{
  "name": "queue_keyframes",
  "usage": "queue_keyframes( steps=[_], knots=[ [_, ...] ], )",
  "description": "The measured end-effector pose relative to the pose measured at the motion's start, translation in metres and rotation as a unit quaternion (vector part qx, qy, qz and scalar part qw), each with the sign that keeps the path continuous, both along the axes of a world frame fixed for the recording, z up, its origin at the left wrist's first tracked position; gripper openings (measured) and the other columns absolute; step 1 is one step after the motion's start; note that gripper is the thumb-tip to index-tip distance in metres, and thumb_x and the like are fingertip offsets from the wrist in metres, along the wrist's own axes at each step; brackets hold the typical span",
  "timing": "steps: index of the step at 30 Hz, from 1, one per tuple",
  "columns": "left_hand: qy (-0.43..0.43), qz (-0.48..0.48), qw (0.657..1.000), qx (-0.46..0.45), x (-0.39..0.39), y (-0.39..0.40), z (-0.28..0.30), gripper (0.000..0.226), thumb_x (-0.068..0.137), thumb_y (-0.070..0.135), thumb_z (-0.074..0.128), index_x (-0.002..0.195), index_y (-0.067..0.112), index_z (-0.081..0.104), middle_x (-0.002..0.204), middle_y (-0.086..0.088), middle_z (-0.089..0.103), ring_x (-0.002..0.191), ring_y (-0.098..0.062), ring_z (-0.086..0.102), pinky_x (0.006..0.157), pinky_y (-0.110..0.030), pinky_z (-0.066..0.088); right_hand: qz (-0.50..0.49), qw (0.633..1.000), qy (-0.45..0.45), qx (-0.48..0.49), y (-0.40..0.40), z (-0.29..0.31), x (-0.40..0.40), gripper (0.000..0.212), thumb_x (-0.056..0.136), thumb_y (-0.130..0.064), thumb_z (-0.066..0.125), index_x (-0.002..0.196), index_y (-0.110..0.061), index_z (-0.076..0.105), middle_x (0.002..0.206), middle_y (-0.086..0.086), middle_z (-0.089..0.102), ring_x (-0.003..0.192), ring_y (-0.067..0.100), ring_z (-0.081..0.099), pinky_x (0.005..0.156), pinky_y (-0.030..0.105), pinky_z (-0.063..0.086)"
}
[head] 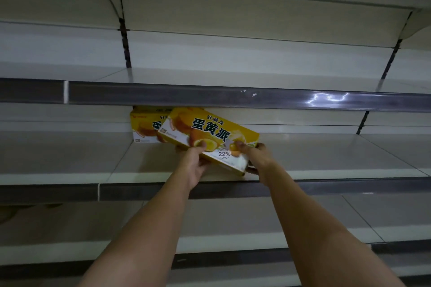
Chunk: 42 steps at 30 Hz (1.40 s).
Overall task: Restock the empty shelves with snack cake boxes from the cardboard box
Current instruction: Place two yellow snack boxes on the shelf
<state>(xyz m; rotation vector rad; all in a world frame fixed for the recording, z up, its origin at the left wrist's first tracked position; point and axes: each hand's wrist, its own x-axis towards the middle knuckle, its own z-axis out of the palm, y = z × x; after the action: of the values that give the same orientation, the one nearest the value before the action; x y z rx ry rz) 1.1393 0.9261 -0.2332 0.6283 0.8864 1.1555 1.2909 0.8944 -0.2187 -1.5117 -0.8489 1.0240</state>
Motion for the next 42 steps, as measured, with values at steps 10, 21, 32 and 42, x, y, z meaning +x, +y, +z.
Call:
queue_keyframes(
  steps=[10,21,32,42],
  knots=[
    [0.376,0.226,0.898,0.045,-0.127,0.067,-0.023,0.063,0.068,0.033,0.083,0.120,0.014,0.052,0.118,-0.016,0.058,0.106,-0.037,0.059,0.086,-0.051,0.052,0.064,0.984,-0.153,0.072,0.049,-0.004,-0.074,0.057,0.085,-0.016,0.070,0.134,-0.020,0.041,0.123,0.008,0.058,0.115,0.029,0.057,0.098,0.046,0.048],
    [0.513,0.201,0.830,0.082,-0.154,0.091,-0.032,0.067,0.076,0.035,0.078,0.125,0.008,0.039,0.124,-0.021,0.055,0.113,-0.043,0.052,0.091,-0.049,0.047,0.033,0.922,-0.385,-0.002,0.099,-0.017,-0.102,0.056,0.096,-0.035,0.049,0.144,-0.016,0.027,0.125,0.016,0.059,0.112,0.034,0.057,0.087,0.038,0.044],
    [0.532,0.222,0.810,0.109,-0.144,0.094,-0.023,0.052,0.091,0.028,0.059,0.136,0.011,0.039,0.130,-0.022,0.044,0.113,-0.044,0.051,0.090,-0.048,0.043,0.021,0.965,-0.261,0.003,0.105,-0.021,-0.114,0.063,0.088,-0.034,0.066,0.132,-0.003,0.032,0.132,0.017,0.052,0.120,0.034,0.051,0.094,0.039,0.043],
    [0.519,0.147,0.840,0.062,-0.125,0.064,0.001,0.036,0.099,0.027,0.046,0.129,0.007,0.046,0.128,-0.019,0.055,0.115,-0.037,0.053,0.084,-0.038,0.039,0.101,0.924,-0.364,-0.062,0.074,-0.009,-0.104,0.058,0.092,-0.027,0.055,0.141,-0.008,0.029,0.138,0.013,0.047,0.124,0.031,0.049,0.100,0.039,0.042]
  ],
)
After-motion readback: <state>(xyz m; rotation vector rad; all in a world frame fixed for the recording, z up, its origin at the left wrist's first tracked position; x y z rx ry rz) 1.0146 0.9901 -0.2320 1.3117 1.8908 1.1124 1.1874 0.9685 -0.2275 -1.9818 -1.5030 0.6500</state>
